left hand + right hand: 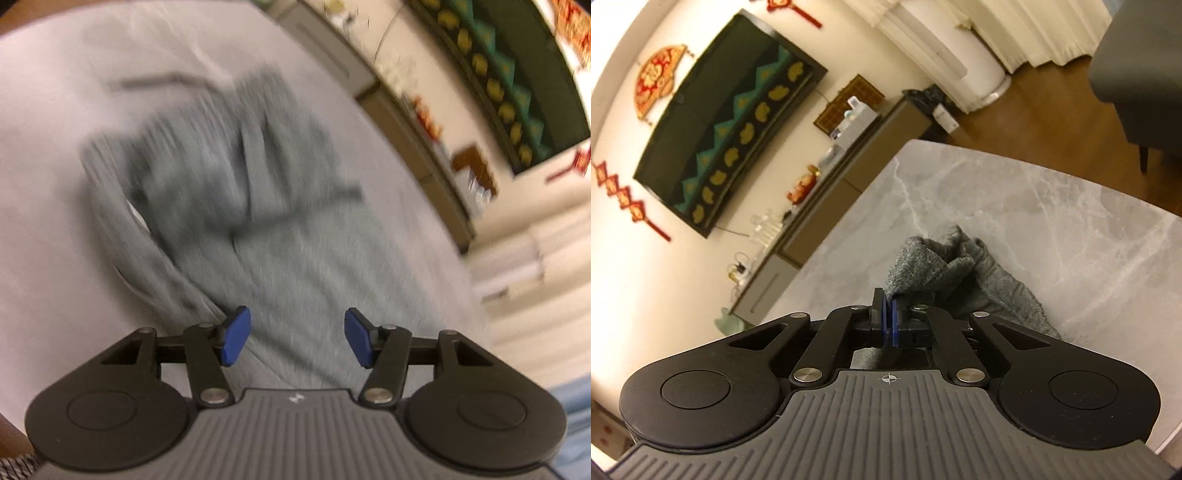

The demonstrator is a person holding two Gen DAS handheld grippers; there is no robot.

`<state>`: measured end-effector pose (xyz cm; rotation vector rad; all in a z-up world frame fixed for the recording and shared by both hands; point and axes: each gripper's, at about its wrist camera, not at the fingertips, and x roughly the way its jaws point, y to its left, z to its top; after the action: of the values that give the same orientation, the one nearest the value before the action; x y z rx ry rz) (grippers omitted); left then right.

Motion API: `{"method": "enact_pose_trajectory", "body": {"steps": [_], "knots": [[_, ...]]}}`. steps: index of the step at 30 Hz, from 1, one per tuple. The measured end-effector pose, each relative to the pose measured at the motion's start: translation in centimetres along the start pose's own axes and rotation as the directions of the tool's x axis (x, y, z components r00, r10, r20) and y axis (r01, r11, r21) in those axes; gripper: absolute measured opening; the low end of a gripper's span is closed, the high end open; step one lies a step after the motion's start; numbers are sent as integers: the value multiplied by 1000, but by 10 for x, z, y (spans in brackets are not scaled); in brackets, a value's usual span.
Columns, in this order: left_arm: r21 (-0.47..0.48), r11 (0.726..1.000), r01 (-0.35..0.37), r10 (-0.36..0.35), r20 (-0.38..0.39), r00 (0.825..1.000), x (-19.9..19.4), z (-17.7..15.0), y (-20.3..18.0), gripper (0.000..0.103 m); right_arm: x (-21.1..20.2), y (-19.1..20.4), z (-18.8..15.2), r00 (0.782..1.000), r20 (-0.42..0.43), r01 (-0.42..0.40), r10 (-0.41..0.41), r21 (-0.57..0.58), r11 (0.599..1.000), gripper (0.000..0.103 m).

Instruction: Fold clothes

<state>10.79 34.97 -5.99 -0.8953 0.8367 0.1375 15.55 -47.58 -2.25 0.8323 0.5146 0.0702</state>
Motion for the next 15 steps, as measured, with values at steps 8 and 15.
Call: {"method": "enact_pose_trajectory", "body": {"steps": [8, 15], "knots": [[-24, 1000, -16, 16, 33, 999, 15, -2, -8, 56, -1, 6, -3, 999, 25, -28, 28, 9, 1000, 1], [50, 998, -33, 24, 162, 987, 10, 9, -37, 3, 7, 17, -5, 1000, 12, 3, -3, -56, 998, 0]]}}
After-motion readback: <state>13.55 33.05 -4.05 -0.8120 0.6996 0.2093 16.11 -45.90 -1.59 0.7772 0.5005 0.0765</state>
